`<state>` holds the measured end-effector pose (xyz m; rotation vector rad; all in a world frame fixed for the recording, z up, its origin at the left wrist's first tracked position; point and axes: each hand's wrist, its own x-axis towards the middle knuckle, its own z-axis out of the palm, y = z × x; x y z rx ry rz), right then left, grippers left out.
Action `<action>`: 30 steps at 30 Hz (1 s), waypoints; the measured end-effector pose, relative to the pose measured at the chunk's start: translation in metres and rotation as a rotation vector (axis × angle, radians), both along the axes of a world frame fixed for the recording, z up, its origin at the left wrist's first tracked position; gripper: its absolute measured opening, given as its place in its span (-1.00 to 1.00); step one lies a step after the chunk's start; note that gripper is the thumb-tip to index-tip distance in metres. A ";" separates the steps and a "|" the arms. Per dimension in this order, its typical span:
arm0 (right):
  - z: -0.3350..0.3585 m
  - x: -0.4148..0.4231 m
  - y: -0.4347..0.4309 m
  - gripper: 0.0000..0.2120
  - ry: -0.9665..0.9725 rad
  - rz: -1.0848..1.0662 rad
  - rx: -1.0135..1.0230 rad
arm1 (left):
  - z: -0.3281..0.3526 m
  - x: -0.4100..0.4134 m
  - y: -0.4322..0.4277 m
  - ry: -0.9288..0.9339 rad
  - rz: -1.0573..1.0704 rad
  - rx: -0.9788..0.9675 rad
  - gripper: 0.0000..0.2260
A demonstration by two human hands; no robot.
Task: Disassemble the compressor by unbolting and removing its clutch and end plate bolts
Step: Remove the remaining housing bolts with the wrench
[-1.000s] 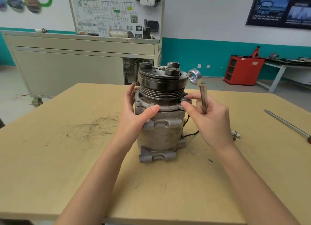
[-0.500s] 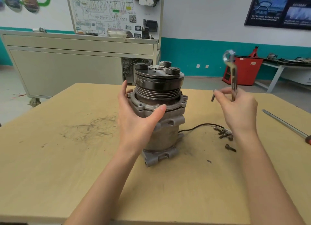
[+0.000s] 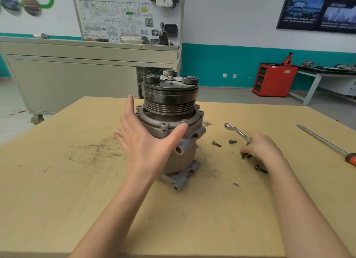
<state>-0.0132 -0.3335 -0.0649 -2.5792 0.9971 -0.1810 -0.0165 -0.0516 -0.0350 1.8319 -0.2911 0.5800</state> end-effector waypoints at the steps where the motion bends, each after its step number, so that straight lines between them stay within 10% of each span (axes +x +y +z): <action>1: 0.000 0.001 0.000 -0.87 0.005 -0.004 -0.001 | 0.003 0.004 0.006 0.000 -0.057 0.003 0.07; 10: 0.003 0.004 -0.001 -0.73 -0.171 -0.037 0.021 | 0.022 0.045 0.033 0.005 -0.453 0.112 0.12; 16: 0.042 -0.016 0.020 -0.65 -1.073 -0.086 0.465 | 0.019 0.036 0.027 -0.011 -0.359 0.092 0.10; 30: 0.059 -0.042 0.108 -0.67 -1.386 0.554 0.938 | 0.005 0.017 0.006 -0.153 -0.011 0.238 0.09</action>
